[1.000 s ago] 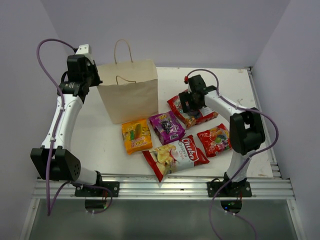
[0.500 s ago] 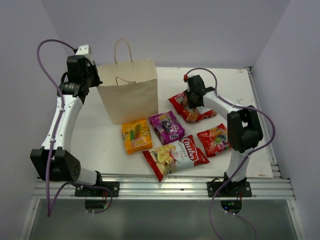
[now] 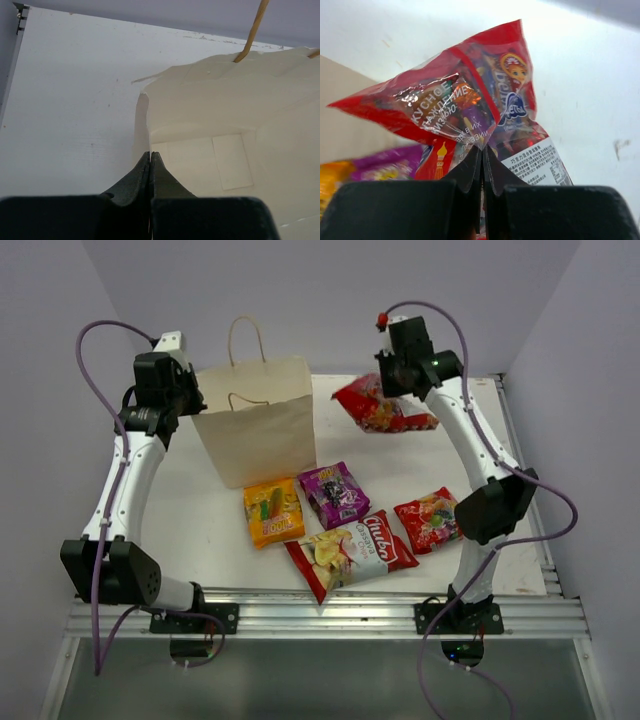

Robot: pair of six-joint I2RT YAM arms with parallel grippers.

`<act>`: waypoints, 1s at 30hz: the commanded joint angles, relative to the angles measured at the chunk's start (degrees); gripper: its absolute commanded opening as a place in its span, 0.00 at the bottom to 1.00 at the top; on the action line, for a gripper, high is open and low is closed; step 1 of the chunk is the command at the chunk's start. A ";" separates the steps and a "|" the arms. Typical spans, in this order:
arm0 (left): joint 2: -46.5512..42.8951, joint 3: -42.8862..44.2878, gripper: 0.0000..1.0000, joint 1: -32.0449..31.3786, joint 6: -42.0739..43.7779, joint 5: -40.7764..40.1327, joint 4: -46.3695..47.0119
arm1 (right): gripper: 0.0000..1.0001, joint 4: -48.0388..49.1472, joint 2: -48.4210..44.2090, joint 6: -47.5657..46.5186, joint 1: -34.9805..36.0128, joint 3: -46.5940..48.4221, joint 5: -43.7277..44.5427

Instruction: Place the snacks into the paper bag

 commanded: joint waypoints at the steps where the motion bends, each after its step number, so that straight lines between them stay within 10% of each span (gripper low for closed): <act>1: -1.31 -1.07 0.00 0.23 1.70 3.40 -0.17 | 0.00 1.40 -2.23 2.02 0.74 15.61 -8.66; 6: -2.19 -1.15 0.00 0.23 2.05 4.54 -0.52 | 0.00 4.91 0.77 4.13 4.34 31.36 -13.87; 16: -3.86 -2.91 0.00 0.14 0.91 7.97 0.18 | 0.00 34.34 0.15 25.82 6.10 29.60 -32.95; 30: -5.44 -4.23 0.00 0.05 -0.41 11.05 0.98 | 0.00 44.29 9.82 36.39 14.01 33.92 -34.89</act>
